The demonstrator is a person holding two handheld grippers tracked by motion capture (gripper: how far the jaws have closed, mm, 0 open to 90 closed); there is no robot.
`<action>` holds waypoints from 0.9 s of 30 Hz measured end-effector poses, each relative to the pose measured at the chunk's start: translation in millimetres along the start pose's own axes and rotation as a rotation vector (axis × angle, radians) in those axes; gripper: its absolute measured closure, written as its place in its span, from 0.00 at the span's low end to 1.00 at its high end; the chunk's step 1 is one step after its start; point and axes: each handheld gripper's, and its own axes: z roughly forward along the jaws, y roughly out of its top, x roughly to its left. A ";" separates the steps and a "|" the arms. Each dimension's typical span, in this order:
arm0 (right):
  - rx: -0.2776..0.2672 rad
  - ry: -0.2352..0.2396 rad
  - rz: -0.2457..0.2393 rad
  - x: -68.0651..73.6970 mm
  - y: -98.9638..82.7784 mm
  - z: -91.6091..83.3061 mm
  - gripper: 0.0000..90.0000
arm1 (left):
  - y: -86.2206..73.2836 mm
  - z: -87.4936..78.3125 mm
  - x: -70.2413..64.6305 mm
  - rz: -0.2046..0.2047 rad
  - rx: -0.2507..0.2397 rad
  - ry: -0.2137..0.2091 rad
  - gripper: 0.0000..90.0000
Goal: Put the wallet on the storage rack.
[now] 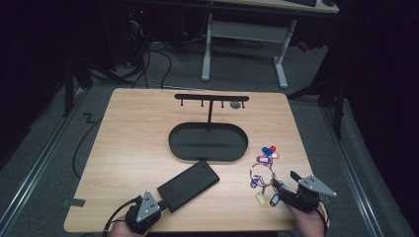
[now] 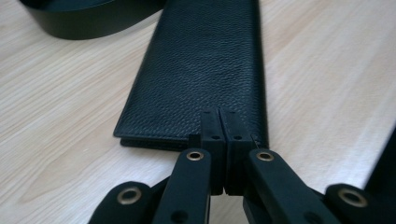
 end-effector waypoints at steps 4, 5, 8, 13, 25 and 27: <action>-0.005 -0.006 -0.001 -0.9 -0.8 -3.5 0.27 | 2.6 0.8 -7.7 0.026 -0.004 -0.035 0.99; -0.006 -0.008 0.000 -1.3 -1.1 -4.5 0.27 | 3.3 1.4 -9.5 0.033 -0.007 -0.044 0.99; -0.009 -0.018 0.012 -5.2 -2.9 -8.7 0.27 | 7.1 0.5 -11.1 0.052 -0.015 -0.044 0.95; -0.009 -0.023 0.018 -7.1 -4.5 -10.7 0.28 | 15.3 -1.9 -9.1 0.059 -0.068 -0.026 0.81; 0.001 -0.019 0.024 -6.0 -3.8 -6.6 0.29 | 35.0 22.2 -11.8 0.074 -0.055 -0.054 0.46; 0.000 -0.016 0.022 -5.3 -3.7 -7.7 0.29 | 43.2 33.1 -14.4 0.077 -0.030 -0.076 0.44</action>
